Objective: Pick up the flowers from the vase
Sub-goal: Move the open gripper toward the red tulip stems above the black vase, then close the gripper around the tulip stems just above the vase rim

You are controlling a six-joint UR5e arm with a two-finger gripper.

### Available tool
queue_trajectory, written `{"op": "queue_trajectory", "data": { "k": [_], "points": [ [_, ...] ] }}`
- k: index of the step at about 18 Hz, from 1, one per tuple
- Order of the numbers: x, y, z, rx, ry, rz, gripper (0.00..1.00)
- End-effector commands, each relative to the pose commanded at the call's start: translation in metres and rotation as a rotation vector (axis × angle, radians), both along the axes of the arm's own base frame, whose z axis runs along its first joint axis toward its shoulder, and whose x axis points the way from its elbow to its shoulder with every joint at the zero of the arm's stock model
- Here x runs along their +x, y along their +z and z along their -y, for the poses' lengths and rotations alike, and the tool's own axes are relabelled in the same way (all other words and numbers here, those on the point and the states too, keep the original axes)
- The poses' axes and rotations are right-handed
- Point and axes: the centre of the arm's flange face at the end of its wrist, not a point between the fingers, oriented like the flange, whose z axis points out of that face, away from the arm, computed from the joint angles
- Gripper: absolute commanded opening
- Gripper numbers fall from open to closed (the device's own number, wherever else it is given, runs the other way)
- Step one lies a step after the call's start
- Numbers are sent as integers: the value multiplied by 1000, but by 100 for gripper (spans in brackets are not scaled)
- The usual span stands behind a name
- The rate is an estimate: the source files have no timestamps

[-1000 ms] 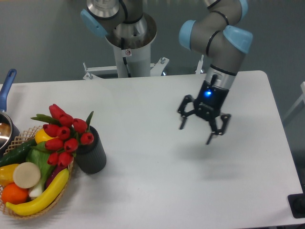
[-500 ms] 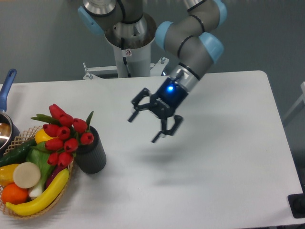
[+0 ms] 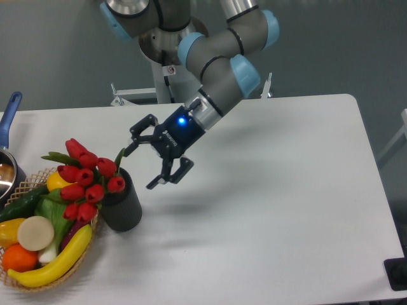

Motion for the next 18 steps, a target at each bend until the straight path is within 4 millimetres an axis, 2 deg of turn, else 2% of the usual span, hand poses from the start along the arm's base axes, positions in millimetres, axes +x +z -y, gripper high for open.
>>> {"op": "queue_trajectory", "data": {
  "k": [4,7,9,10,13,15,17,18],
  "points": [
    [9,-1,-23,8,-46,0,100],
    [19,-10,-39,1,-83,11,100],
    [27,-16,-46,-7,-103,18,93],
    [27,-20,-47,-11,-105,24,84],
    [28,-22,-48,-14,-106,28,37],
    [25,-19,-48,-9,-103,24,12],
    [22,-18,-46,-8,-95,23,1],
    [20,-18,-45,-9,-91,24,0]
  ]
}}
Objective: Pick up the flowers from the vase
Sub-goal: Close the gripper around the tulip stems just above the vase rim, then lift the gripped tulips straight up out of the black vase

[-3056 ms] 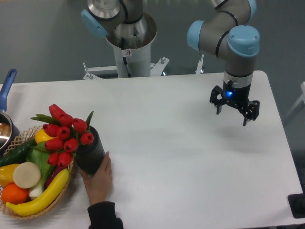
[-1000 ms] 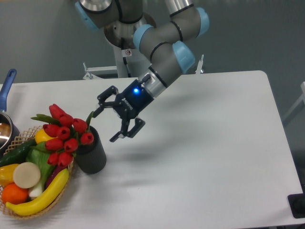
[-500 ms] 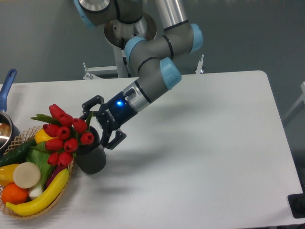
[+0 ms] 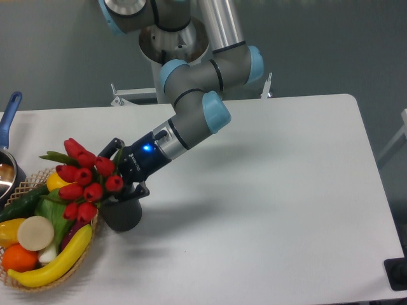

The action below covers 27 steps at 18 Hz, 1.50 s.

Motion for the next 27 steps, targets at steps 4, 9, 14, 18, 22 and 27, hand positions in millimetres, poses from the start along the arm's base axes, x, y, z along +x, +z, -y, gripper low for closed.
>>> {"op": "queue_trajectory", "data": {
  "k": [4,9,14,18,22,27],
  "points": [
    [-4,10,-1,24,4,2,0],
    [-13,47,-7,68,26,44,0],
    [-20,101,4,130,59,93,0],
    [-24,128,8,142,80,119,0],
    [-29,160,12,144,104,169,0],
    [-54,210,24,159,156,232,0]
  ]
}}
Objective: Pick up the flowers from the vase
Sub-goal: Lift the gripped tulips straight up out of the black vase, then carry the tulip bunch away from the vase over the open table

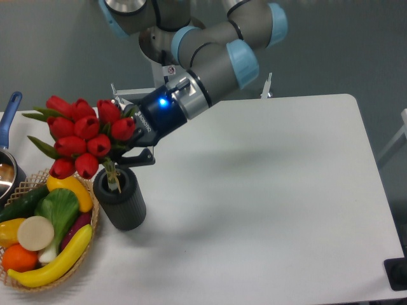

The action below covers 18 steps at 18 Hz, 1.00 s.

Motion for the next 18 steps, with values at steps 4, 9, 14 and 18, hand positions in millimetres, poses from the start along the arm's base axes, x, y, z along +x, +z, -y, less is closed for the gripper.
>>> {"op": "queue_trajectory", "data": {
  "k": [4,9,14,18],
  "points": [
    [-25,30,13,14,40,34,0],
    [-70,39,45,16,136,32,0],
    [-114,22,75,-14,244,-18,1],
    [-147,-9,93,-250,433,-197,3]
  ]
}}
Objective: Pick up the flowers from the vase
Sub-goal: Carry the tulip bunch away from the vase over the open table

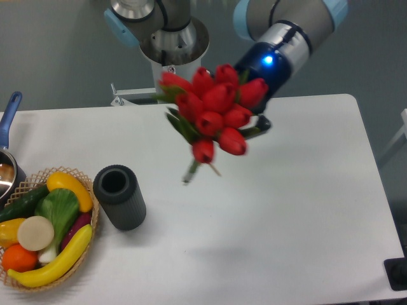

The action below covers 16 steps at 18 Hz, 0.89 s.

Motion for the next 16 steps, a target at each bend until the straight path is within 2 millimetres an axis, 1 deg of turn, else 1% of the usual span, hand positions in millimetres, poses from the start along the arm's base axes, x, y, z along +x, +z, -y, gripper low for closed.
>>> {"op": "queue_trajectory", "data": {
  "k": [3,5,7,9,10,11,14,16],
  "points": [
    [-14,-22,12,-175,81,-111,3],
    [-23,-42,27,-275,92,-195,3],
    [-25,-66,35,-386,90,-244,3],
    [-25,-91,46,-501,119,-248,3],
    [-26,-96,49,-535,130,-250,2],
    [-28,-103,49,-559,133,-248,2],
    [-46,-119,46,-675,161,-269,3],
    [-46,-128,28,-738,147,-297,3]
  ]
}}
